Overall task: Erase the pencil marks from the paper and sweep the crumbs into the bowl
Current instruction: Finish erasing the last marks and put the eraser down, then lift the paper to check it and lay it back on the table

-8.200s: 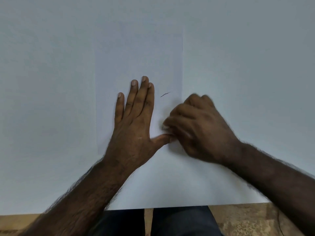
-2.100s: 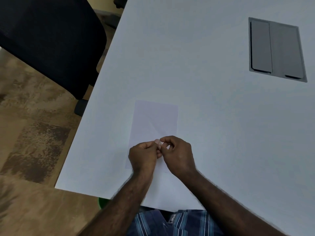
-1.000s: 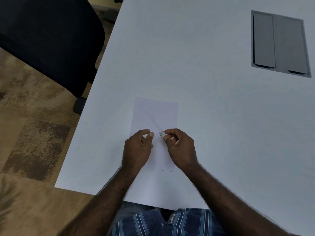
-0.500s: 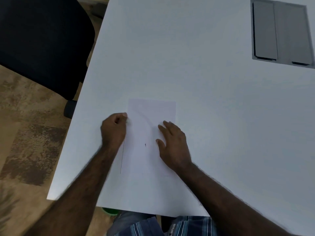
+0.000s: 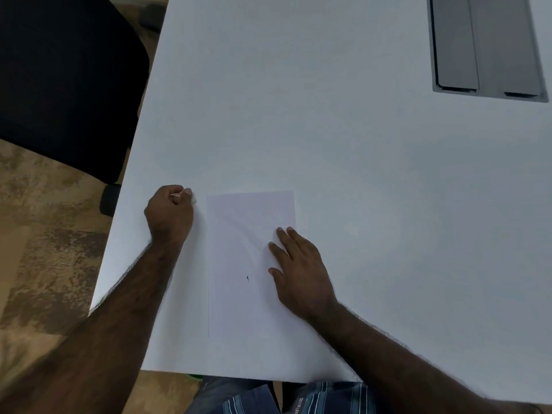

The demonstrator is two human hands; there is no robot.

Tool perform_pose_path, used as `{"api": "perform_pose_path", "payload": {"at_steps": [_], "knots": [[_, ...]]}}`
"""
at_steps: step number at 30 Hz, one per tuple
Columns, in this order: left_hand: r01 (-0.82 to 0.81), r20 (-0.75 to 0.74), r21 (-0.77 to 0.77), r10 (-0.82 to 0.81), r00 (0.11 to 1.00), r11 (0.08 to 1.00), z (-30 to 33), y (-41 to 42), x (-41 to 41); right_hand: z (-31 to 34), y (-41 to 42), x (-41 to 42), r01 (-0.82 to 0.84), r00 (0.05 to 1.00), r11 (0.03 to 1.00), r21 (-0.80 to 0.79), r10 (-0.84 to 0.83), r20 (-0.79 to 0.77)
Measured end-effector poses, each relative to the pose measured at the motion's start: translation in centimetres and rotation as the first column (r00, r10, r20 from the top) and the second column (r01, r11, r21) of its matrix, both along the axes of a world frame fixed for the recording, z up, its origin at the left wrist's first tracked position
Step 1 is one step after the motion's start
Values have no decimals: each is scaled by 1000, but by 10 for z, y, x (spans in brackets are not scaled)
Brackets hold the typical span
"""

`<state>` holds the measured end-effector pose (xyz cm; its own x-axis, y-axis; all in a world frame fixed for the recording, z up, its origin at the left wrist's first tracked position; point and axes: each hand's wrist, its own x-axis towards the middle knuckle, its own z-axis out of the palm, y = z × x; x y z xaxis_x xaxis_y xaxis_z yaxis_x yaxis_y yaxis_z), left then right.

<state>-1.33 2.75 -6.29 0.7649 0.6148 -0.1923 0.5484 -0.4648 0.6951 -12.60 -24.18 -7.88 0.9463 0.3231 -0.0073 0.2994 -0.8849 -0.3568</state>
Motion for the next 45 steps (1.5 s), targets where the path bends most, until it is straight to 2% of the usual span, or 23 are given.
{"api": "perform_pose_path", "payload": {"at_steps": [5,7,9,11,14,16,18,22,25,28,30,34,38,41,45], "knots": [[38,-3,133,-38,999,990,4,-3,-12,-1,-4,1,33,999,999,19,-34,16],[120,43,216,-132,990,969,4,-10,-28,-1,-4,4,42,999,999,18,-42,20],[257,113,276,-297,948,926,-1,-16,-47,-2,-4,10,46,999,999,8,-46,18],[444,138,357,-517,845,822,-15,-18,-64,-3,-4,15,40,999,999,-18,-40,19],[715,-13,404,-778,628,570,-32,-26,-81,-4,-5,23,18,999,998,-61,-16,34],[809,-96,399,-858,505,432,-36,-35,-89,-5,-4,26,3,999,997,-71,1,52],[836,-136,399,-877,461,378,-36,-41,-90,-5,-1,32,-18,998,998,-55,21,62],[827,-117,373,-863,492,421,-33,-42,-85,-2,12,52,-172,985,984,-36,173,-1],[821,-51,336,-861,506,462,-31,-41,-84,-7,26,69,-314,950,945,-89,313,-24],[827,-64,333,-864,500,453,-31,-39,-83,-16,22,83,-375,926,912,-169,376,-27],[833,-89,328,-864,496,445,-32,-38,-82,-19,6,95,-326,944,926,-191,329,-13],[833,-112,305,-851,512,461,-31,-39,-83,-19,-37,123,-127,992,966,-225,124,-25],[839,-136,305,-852,506,450,-28,-41,-81,-18,-51,131,-172,985,951,-256,168,-38],[838,-148,316,-850,506,445,-27,-42,-81,-17,-45,124,-138,990,966,-220,131,-49],[807,-103,330,-831,547,490,-25,-45,-82,-21,-34,94,-138,990,981,-136,139,1]]}}
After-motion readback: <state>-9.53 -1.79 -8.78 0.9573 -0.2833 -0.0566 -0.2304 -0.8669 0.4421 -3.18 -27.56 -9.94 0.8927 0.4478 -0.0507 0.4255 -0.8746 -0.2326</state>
